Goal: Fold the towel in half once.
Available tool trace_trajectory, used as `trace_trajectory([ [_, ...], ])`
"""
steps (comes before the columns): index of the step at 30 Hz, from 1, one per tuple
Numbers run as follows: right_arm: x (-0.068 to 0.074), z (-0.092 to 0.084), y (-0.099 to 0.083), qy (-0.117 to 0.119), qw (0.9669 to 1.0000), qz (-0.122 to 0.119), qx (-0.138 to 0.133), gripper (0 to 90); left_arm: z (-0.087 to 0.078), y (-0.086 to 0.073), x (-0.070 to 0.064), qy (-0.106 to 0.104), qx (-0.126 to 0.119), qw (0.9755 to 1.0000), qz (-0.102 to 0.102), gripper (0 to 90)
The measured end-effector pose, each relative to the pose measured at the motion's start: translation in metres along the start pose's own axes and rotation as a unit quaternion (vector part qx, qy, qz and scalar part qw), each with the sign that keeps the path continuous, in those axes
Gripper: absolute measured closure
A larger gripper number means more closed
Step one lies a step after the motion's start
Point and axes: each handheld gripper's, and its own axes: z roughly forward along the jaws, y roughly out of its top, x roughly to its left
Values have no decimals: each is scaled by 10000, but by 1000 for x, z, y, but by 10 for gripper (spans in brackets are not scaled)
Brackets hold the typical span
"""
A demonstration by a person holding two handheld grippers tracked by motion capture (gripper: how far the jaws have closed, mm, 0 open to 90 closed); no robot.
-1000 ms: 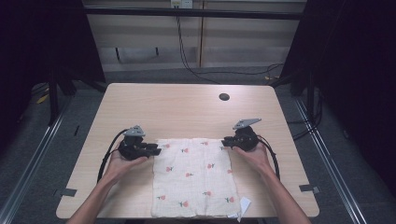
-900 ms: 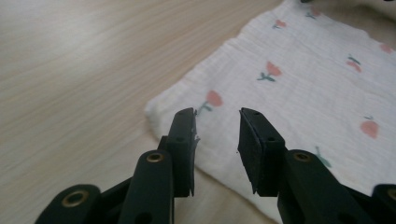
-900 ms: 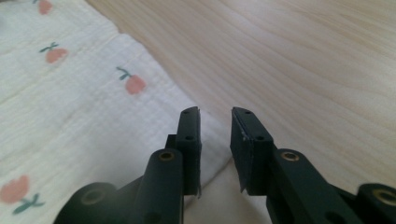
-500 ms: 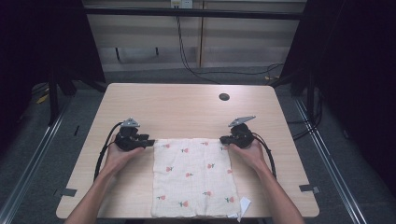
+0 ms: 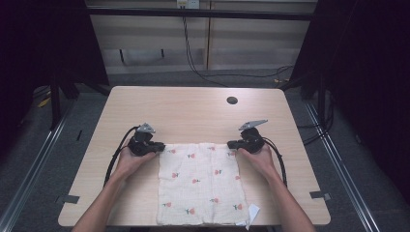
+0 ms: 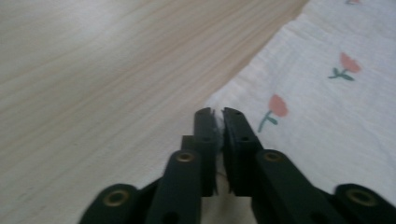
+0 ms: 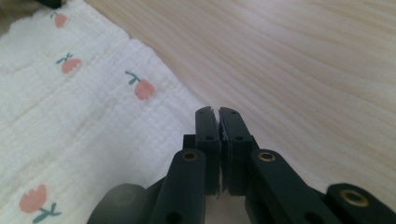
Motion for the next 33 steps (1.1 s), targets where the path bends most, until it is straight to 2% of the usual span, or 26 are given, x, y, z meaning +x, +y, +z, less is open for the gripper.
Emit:
trace_trajectory([
  [2, -3, -1, -1, 77, 9999, 96, -106, 875, -1, -1, 0, -46, 0, 10000, 17, 877],
  [5, -3, -2, 0, 129, 9996, 151, -200, 876, -7, 1, 1, -168, -195, 9996, -80, 880],
  [8, -4, -4, 2, 152, 9993, 188, -291, 877, -14, 4, 1, -134, -403, 9990, -127, 880],
  [11, -5, -10, 3, 167, 9988, 201, -411, 878, -22, 10, -1, -115, -591, 9982, -80, 881],
  [16, -7, -20, 7, 148, 9981, 212, -564, 879, -34, 19, -5, -203, -878, 9959, 1, 881],
  [20, -9, -26, 8, 167, 9972, 249, -682, 879, -38, 21, -5, -209, -965, 9951, 21, 882],
  [24, -10, -30, 9, 175, 9966, 243, -770, 879, -37, 21, -5, -219, -953, 9952, 14, 881],
  [26, -9, -30, 10, 166, 9966, 213, -783, 879, -37, 21, -6, -278, -1013, 9945, -17, 881],
  [31, -6, -34, 16, 134, 9958, 173, -884, 879, -48, 27, -6, -190, -1303, 9913, -55, 881],
  [33, -6, -36, 19, 154, 9952, 158, -950, 879, -49, 28, -7, -227, -1369, 9903, -67, 882],
])
